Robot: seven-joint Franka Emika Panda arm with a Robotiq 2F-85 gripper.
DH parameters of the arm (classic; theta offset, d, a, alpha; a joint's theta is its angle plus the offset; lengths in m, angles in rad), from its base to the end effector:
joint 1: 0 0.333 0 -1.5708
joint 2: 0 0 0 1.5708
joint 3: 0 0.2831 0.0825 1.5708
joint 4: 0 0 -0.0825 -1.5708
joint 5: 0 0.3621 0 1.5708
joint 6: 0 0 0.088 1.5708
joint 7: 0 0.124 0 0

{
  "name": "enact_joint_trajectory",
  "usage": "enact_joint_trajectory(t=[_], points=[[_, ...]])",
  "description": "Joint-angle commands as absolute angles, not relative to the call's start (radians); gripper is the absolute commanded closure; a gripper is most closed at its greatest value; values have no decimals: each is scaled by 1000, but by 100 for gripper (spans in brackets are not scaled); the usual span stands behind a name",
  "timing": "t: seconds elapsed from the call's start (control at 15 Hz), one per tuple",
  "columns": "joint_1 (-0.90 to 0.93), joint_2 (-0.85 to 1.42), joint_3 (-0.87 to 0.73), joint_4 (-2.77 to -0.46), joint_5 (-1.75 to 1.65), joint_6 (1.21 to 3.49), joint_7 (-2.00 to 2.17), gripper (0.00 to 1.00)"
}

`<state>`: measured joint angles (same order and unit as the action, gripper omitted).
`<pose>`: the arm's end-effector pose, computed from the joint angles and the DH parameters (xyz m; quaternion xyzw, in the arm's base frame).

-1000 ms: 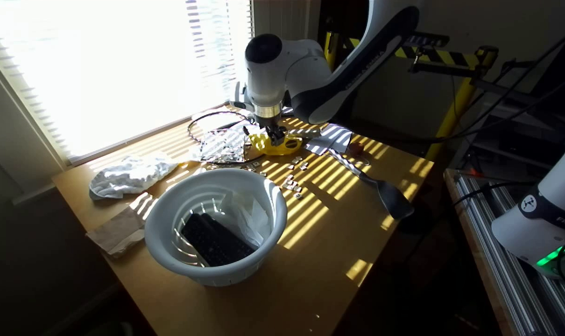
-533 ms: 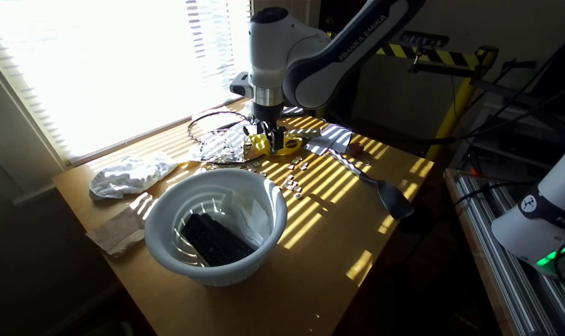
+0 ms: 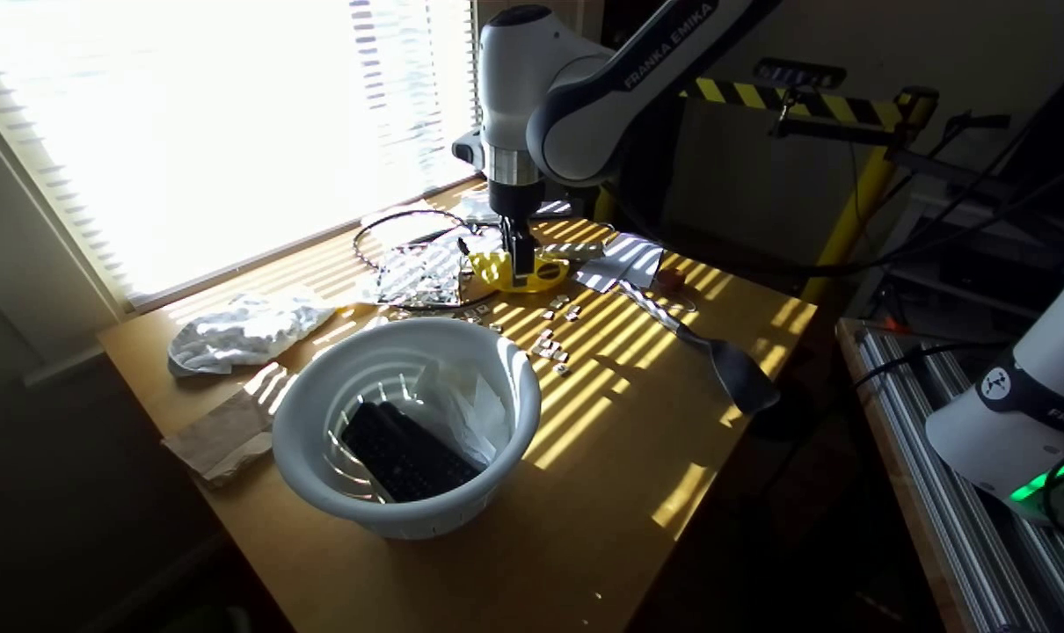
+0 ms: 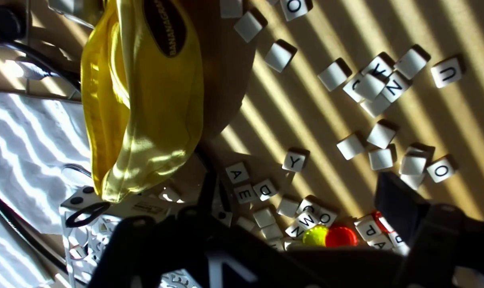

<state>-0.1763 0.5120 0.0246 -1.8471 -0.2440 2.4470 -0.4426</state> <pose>0.6155 -0.0976 0.2253 0.9690 0.2310 0.0199 0.0856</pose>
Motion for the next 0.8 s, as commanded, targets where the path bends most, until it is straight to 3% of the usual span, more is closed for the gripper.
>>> enact_joint_trajectory(t=[0.0,0.73], points=[[-161,558,2,-1787,-163,2419,-330,0],[-191,774,25,-1548,-15,2351,-289,0]])
